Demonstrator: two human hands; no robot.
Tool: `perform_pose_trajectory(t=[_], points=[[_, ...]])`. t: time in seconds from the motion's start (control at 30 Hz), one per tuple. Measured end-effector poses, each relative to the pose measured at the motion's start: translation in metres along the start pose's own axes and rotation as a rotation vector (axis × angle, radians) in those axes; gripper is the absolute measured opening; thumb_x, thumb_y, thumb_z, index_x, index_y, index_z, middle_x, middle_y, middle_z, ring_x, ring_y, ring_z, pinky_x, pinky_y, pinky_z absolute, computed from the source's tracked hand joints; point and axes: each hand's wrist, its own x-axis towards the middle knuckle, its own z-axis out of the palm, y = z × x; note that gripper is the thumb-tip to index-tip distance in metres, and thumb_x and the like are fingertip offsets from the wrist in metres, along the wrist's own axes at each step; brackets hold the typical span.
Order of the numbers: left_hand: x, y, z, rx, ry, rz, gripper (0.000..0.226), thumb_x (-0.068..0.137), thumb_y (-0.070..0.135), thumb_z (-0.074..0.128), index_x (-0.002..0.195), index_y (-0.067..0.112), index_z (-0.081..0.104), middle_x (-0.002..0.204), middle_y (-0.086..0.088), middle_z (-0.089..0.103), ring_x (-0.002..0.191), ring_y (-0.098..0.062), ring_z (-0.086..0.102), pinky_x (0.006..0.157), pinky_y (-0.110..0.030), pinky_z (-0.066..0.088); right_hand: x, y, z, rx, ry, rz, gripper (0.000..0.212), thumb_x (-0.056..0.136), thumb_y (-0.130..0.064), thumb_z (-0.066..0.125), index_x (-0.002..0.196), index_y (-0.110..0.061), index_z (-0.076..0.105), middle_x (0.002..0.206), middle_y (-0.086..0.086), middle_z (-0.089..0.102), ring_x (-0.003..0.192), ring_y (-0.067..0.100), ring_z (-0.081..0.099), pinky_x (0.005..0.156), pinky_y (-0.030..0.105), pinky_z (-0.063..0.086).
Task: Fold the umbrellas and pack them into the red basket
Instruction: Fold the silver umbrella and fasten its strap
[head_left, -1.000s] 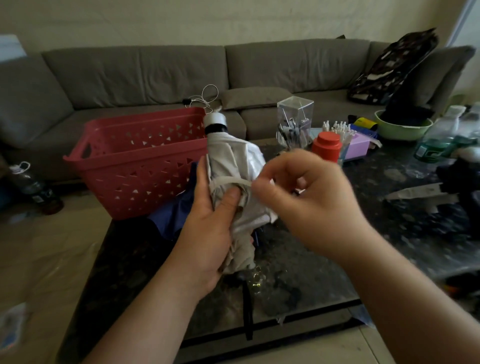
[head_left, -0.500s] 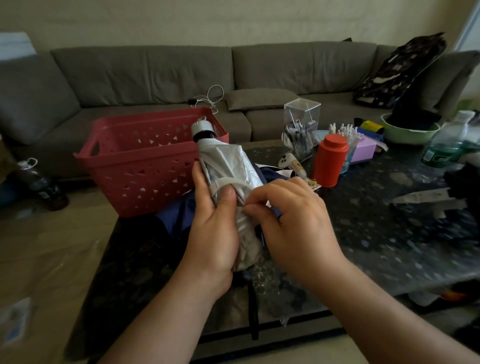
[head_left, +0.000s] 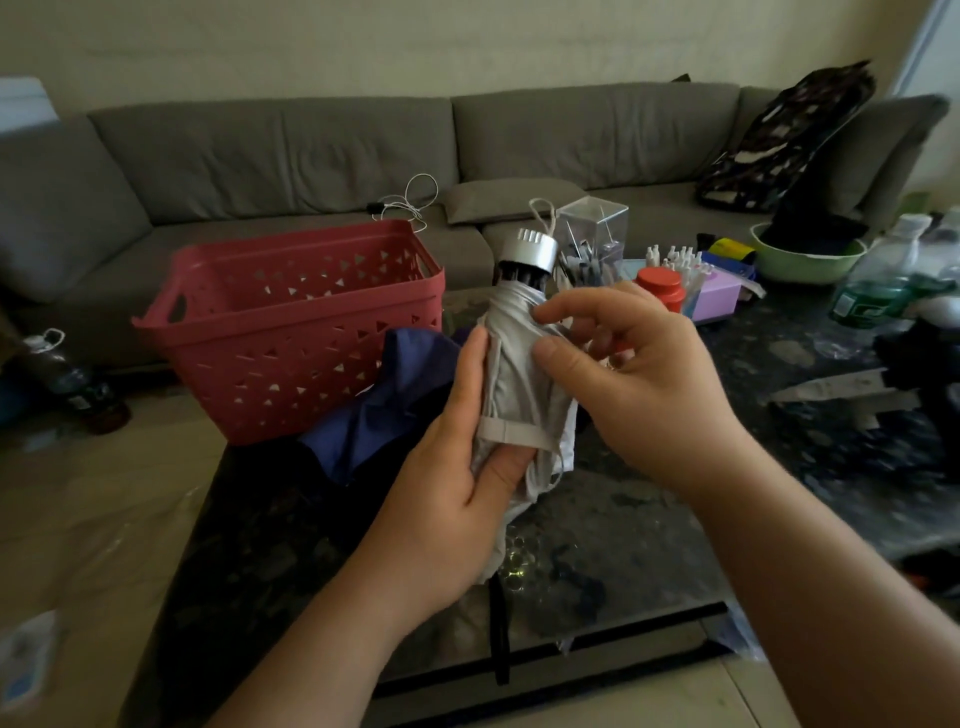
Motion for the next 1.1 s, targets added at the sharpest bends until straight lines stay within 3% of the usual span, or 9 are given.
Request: perform_pose_trajectory(t=[0.13,0.37,0.5,0.63,0.73,0.8,0.87,0.93,1.1], points=[[0.0,-0.002,0.001,0.072,0.017,0.027,0.077,0.104,0.039,0.053,0.151,0.071,0.003,0.16,0.044,0.024,0.149,0.013,0.029,0.123,-0.025,0.029,-0.001,-0.001,-0.005,-0.02,0.016,-0.039,0.016,0.085,-0.03,0.08,0.092,-0.042,0.071,0.094,-0.02,0.055,0.087,-0.006,0.056,0.073,0.01,0.044],[0.001,-0.006,0.003,0.118,0.012,0.039,0.077,0.104,0.037,0.052,0.153,0.068,0.002,0.15,0.052,0.031,0.145,0.016,0.034,0.116,-0.015,0.032,-0.002,-0.003,-0.009,-0.115,-0.046,-0.075,0.018,0.085,-0.032,0.08,0.093,-0.044,0.07,0.104,-0.014,0.058,0.101,-0.004,0.058,0.084,0.008,0.045],[0.0,-0.007,0.003,0.152,0.019,0.055,0.078,0.106,0.036,0.053,0.153,0.07,0.001,0.148,0.053,0.031,0.144,0.016,0.034,0.116,-0.018,0.033,0.0,-0.005,-0.009,-0.116,-0.045,0.004,0.011,0.082,-0.039,0.081,0.085,-0.042,0.071,0.1,-0.014,0.058,0.094,-0.007,0.056,0.077,0.004,0.043],[-0.001,-0.006,0.001,0.207,0.024,0.045,0.079,0.102,0.046,0.051,0.155,0.069,-0.002,0.133,0.057,0.034,0.131,0.023,0.041,0.103,-0.005,0.035,0.002,-0.002,-0.007,-0.141,-0.047,0.119,0.014,0.082,-0.046,0.078,0.083,-0.035,0.071,0.098,-0.014,0.062,0.089,-0.005,0.06,0.074,0.011,0.046],[-0.001,-0.004,0.001,0.239,0.033,0.057,0.079,0.101,0.047,0.051,0.154,0.07,-0.004,0.132,0.06,0.031,0.13,0.025,0.039,0.103,-0.005,0.035,0.003,-0.005,-0.008,0.045,-0.102,0.211,0.013,0.089,-0.033,0.078,0.085,-0.022,0.074,0.088,-0.004,0.073,0.078,0.007,0.069,0.073,0.027,0.058],[0.0,-0.003,-0.001,0.218,0.029,0.06,0.078,0.101,0.048,0.051,0.153,0.071,-0.003,0.137,0.061,0.028,0.136,0.024,0.035,0.109,-0.01,0.033,0.003,-0.006,-0.01,0.212,-0.166,0.266,0.012,0.094,-0.019,0.074,0.088,-0.009,0.073,0.076,0.001,0.072,0.068,0.013,0.066,0.066,0.023,0.057],[0.0,0.0,-0.002,0.167,-0.004,0.054,0.077,0.102,0.049,0.054,0.15,0.074,-0.001,0.143,0.059,0.028,0.141,0.021,0.034,0.112,-0.011,0.032,0.004,-0.006,-0.012,0.26,-0.174,0.287,0.012,0.098,-0.008,0.068,0.087,-0.003,0.069,0.066,-0.002,0.067,0.059,0.007,0.062,0.057,0.017,0.051],[-0.001,0.005,-0.001,0.072,-0.055,0.032,0.083,0.097,0.043,0.063,0.15,0.072,0.005,0.141,0.062,0.029,0.139,0.023,0.034,0.109,-0.006,0.032,0.005,-0.006,-0.015,0.26,-0.171,0.302,0.014,0.1,-0.002,0.064,0.086,-0.002,0.066,0.059,-0.006,0.063,0.051,0.002,0.059,0.051,0.013,0.048],[-0.002,0.009,0.0,-0.029,-0.122,-0.018,0.103,0.092,0.005,0.076,0.148,0.062,0.011,0.132,0.065,0.034,0.134,0.025,0.04,0.101,-0.002,0.038,0.008,-0.006,-0.02,0.184,-0.161,0.268,0.017,0.101,-0.006,0.063,0.085,-0.007,0.067,0.058,-0.008,0.061,0.05,0.001,0.056,0.051,0.013,0.046]])
